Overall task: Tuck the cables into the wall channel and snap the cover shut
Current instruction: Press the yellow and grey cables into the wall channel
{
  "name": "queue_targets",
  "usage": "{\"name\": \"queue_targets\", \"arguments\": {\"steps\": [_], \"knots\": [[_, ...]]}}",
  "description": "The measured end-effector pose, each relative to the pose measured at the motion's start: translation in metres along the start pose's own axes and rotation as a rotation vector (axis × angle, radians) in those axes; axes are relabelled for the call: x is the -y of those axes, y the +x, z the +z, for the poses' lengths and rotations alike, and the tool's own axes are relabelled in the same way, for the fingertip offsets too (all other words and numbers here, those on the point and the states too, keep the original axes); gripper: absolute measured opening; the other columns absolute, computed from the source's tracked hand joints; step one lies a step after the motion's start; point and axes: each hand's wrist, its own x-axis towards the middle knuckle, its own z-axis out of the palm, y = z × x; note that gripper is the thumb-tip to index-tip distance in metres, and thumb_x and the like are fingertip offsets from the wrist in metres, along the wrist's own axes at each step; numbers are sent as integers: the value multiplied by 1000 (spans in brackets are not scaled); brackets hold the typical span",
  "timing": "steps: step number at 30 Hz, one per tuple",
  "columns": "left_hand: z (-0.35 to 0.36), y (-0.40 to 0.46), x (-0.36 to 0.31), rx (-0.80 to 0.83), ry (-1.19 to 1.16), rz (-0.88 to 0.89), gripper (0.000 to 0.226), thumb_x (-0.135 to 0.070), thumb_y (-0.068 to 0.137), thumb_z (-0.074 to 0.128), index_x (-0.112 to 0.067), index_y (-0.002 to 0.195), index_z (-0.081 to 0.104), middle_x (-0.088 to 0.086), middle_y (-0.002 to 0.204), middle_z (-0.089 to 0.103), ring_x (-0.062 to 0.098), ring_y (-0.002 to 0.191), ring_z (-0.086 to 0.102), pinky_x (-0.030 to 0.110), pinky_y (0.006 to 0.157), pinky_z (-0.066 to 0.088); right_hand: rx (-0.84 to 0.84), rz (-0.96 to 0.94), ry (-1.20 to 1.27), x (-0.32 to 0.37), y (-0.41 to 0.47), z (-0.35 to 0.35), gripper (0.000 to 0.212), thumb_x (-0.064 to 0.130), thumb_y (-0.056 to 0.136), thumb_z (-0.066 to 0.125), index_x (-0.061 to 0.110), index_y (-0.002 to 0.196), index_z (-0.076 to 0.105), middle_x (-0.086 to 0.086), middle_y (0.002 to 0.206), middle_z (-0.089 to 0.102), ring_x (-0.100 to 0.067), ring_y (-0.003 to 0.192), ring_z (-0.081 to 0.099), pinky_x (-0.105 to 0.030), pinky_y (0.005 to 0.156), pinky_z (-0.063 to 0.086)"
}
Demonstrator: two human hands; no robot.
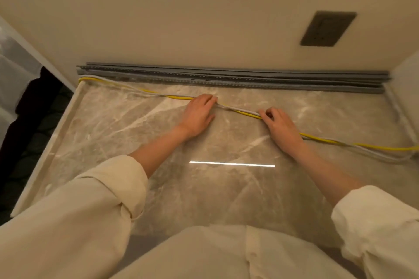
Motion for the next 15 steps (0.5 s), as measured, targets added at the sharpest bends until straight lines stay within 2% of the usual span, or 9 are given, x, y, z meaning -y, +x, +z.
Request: {"name": "queue_targets", "arguments": {"steps": [3,6,8,12,15], "knots": [[11,18,-29,8,20,49,53,-9,87,51,-11,138,39,14,140,46,31,130,41,45,111,27,-13,44,-49,-24,-28,-8,48,-6,79,63,-1,126,54,-27,100,59,-42,90,59,-44,76,51],[25,36,-61,37,28,115,50,-4,87,45,-15,135,44,14,134,51,33,123,46,41,105,31,-8,32,-93,-44,-45,-12,38,4,83,67,1,119,59,-25,96,61,-39,85,61,-42,71,51],[33,45,-84,64,27,148,44,-6,88,45,-17,130,50,13,129,55,33,120,48,40,101,33,19,30,-82,-55,-51,-13,34,13,90,61,4,122,57,-23,101,59,-37,89,58,-42,73,49],[46,57,-123,66,13,223,34,-13,90,48,-16,122,57,14,122,58,34,112,51,40,94,37,2,-29,-109,-75,-68,-14,34,19,86,65,7,117,59,-19,94,58,-35,83,58,-40,66,50],[51,62,-143,58,0,249,28,-18,91,51,-11,116,61,16,117,60,34,107,54,41,89,40,-21,53,-32,-94,-82,-15,30,23,89,61,12,116,57,-15,93,57,-31,84,55,-37,68,46]]}}
